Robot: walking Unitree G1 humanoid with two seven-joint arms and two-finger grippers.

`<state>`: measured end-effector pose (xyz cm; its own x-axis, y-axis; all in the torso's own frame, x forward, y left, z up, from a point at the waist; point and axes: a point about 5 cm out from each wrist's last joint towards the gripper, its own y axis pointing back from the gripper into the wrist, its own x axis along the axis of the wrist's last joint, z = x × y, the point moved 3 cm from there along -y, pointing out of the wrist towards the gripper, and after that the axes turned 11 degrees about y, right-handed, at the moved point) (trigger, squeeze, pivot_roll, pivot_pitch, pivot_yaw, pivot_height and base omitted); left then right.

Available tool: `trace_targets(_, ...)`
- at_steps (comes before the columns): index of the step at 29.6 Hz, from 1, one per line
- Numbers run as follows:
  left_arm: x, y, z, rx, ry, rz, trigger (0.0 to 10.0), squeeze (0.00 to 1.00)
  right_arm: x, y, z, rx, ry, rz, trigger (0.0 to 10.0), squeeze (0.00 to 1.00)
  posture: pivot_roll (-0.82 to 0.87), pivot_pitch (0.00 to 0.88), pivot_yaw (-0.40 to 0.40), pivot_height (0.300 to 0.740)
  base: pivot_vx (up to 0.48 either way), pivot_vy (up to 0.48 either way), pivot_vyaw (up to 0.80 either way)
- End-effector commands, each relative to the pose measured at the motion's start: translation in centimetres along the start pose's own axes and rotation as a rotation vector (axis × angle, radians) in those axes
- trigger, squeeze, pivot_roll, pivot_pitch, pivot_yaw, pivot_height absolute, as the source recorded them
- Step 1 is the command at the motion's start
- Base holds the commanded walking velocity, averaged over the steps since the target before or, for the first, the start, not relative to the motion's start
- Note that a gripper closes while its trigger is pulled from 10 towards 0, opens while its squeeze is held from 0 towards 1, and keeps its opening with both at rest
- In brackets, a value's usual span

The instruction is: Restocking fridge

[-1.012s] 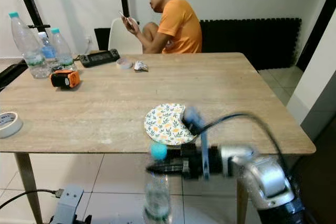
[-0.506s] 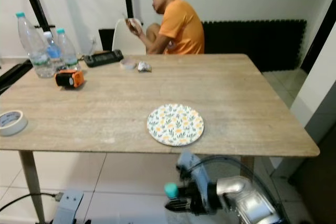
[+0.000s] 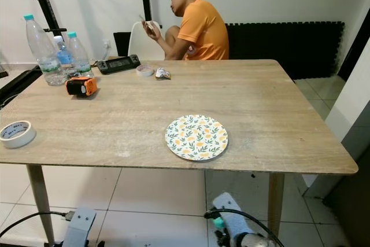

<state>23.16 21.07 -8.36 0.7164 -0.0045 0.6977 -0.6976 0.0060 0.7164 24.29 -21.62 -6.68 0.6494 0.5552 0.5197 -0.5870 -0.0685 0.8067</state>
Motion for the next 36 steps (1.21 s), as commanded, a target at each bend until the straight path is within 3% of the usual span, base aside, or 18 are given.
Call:
trace_targets(1,-0.7,0.1,0.3,-0.003,-0.007,-0.02,10.0,0.0,-0.6,-0.1,0.1,-0.05,-0.047,-0.003,0.0,0.0,-0.11,0.096,0.003,0.74,0.0,0.0,0.0)
trace_targets(4,-0.7,0.1,0.3,-0.002,-0.007,-0.021,10.0,0.0,-0.8,-0.1,0.1,-0.064,-0.059,-0.007,0.0,0.0,-0.11,0.099,0.0,0.74,0.0,0.0,0.0)
trace_targets(5,-1.1,0.3,-0.1,0.002,-0.006,-0.031,10.0,0.0,-2.2,-0.1,0.1,-0.114,-0.179,-0.031,0.0,0.0,-0.1,0.121,-0.016,0.74,0.0,0.0,0.0)
trace_targets(7,-1.2,0.3,-0.3,0.003,-0.006,-0.035,10.0,0.0,-2.6,-0.1,0.0,-0.133,-0.219,-0.037,0.0,0.0,-0.1,0.121,-0.016,0.74,0.0,0.0,0.0)
trace_targets(14,-1.7,0.6,-0.3,-0.002,-0.004,-0.029,10.0,0.0,-3.0,-0.1,0.0,-0.208,-0.276,-0.015,0.0,0.0,-0.11,0.126,-0.01,0.74,0.0,0.0,0.0)
trace_targets(15,-1.7,0.5,0.0,-0.01,0.002,-0.022,10.0,0.0,-3.1,0.0,0.1,-0.219,-0.3,-0.007,0.9,0.0,-0.11,0.126,-0.01,0.74,0.0,0.0,0.0)
trace_targets(16,-1.7,0.5,0.2,-0.017,0.007,-0.02,10.0,0.0,-3.1,0.0,0.3,-0.234,-0.308,-0.008,9.5,0.0,-0.11,0.122,-0.005,0.74,0.0,0.0,0.0)
trace_targets(17,-1.7,0.5,0.4,-0.021,0.008,-0.022,10.0,0.0,-3.1,0.0,0.3,-0.239,-0.328,-0.004,10.0,0.0,-0.11,0.118,0.002,0.74,0.0,0.0,0.0)
trace_targets(22,-1.5,0.3,1.1,-0.043,0.003,-0.027,10.0,0.0,-3.8,0.0,0.0,-0.256,-0.414,-0.027,10.0,0.0,-0.11,0.111,0.018,0.74,0.0,0.0,0.0)
trace_targets(31,-1.1,0.0,1.9,-0.082,-0.053,-0.043,10.0,0.0,-5.1,0.1,-1.2,-0.246,-0.432,-0.056,10.0,0.0,-0.11,0.108,0.025,0.74,0.0,-0.16,0.0)
trace_targets(36,-0.8,-0.1,2.0,-0.063,0.006,-0.039,10.0,0.0,-5.4,0.1,-1.3,-0.251,-0.439,-0.065,10.0,0.0,-0.12,0.105,0.025,0.74,0.0,-0.096,0.0)
